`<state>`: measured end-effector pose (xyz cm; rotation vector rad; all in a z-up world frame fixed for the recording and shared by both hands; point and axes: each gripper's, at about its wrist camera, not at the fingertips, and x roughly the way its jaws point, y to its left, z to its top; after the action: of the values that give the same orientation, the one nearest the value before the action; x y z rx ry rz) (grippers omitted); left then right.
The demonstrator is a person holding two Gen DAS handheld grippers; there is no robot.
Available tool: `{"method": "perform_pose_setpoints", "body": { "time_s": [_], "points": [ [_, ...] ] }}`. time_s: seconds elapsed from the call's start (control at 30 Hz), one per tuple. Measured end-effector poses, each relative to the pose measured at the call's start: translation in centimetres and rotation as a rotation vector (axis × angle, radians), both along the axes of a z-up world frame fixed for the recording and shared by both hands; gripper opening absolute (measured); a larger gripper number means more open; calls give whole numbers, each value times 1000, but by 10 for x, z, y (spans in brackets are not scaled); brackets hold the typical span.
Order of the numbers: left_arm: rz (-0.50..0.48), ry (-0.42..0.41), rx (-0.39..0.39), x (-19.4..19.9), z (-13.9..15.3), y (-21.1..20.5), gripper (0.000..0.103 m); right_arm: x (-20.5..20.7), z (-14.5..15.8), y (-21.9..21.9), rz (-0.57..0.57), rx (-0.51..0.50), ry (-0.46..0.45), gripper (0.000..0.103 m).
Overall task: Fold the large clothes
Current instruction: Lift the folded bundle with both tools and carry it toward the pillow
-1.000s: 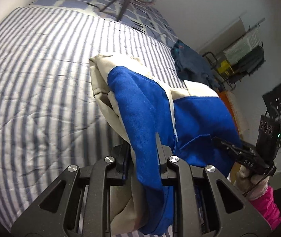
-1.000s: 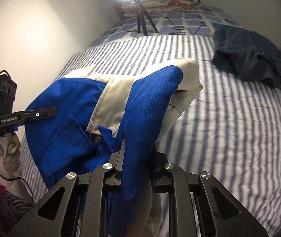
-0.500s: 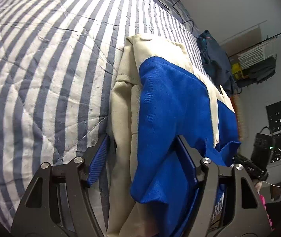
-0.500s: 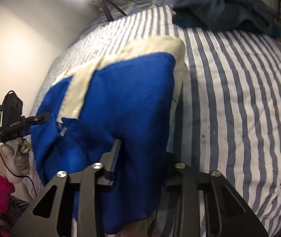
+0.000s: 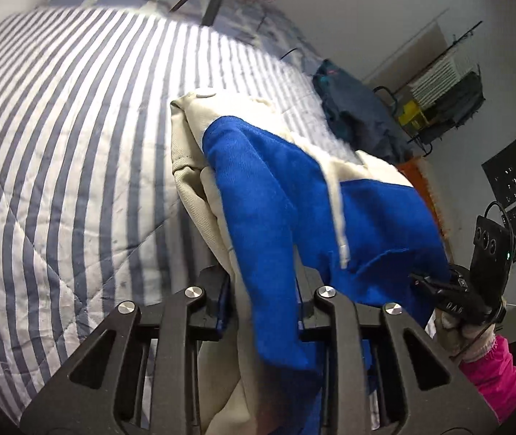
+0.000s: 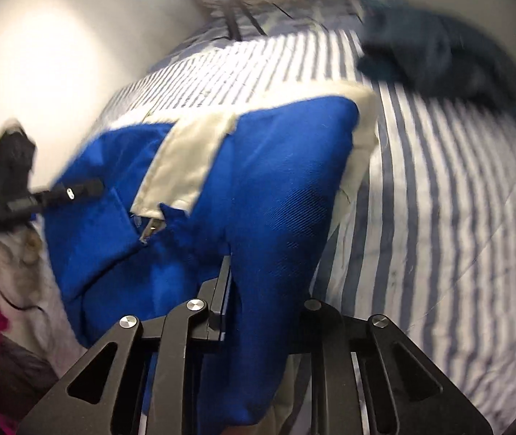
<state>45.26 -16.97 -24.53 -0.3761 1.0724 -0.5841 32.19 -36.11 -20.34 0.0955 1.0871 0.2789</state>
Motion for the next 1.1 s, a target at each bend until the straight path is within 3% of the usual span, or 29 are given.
{"method": "perform_pose_setpoints", "body": {
  "time_s": [0.17,0.4,1.1],
  "points": [
    [-27,-23,-29,0,18,-15,23,-5,21,2,18,-53,-44,16],
    [-76,-66,-80,13,38,-54,23,-2,46,-34,-22,-92,-83,16],
    [-181,-207,-161,133,71,-215,23,67,97,-163,-171,-242,-224,16]
  ]
}}
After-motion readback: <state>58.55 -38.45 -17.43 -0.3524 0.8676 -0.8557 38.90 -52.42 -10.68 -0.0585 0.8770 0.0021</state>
